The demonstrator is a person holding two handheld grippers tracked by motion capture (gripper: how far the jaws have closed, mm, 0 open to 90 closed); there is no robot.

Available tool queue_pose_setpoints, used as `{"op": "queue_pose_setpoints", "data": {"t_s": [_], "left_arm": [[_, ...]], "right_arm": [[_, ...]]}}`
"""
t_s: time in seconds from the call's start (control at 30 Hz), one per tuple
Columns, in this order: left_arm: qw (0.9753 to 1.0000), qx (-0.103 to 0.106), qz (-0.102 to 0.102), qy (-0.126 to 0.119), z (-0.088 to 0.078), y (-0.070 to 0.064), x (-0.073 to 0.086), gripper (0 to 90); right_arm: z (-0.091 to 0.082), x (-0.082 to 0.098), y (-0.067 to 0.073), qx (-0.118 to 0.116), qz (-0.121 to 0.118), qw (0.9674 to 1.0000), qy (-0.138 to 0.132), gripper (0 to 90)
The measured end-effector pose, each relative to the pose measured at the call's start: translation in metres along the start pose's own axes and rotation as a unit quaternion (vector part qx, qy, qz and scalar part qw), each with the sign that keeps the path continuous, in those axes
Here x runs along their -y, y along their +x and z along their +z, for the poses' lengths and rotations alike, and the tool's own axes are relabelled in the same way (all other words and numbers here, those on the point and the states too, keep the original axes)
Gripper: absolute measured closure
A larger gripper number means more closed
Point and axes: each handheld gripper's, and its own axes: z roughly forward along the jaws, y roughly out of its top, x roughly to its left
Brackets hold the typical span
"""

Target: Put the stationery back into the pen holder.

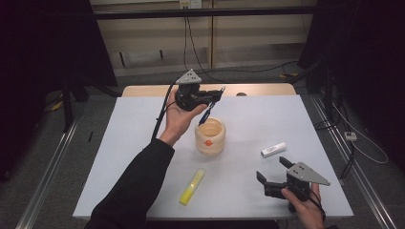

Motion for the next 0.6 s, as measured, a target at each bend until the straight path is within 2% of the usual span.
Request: {"op": "queue_pose_setpoints", "data": {"t_s": [0.17,0.47,0.6], "left_arm": [[1.0,0.001,0.002,-0.006,0.009,-0.004,-0.001,80.8],[0.9999,-0.007,-0.011,0.002,0.019,0.004,0.008,80.7],[1.0,-0.002,-0.003,0.006,0.021,-0.001,0.01,80.7]], "right_arm": [[0.001,0.0,0.001,-0.002,0.0,1.0,0.0,3.0],[0.003,-0.001,0.001,-0.004,-0.001,1.0,0.0,3.0],[0.003,-0.001,0.002,-0.006,-0.005,1.0,0.001,3.0]]}}
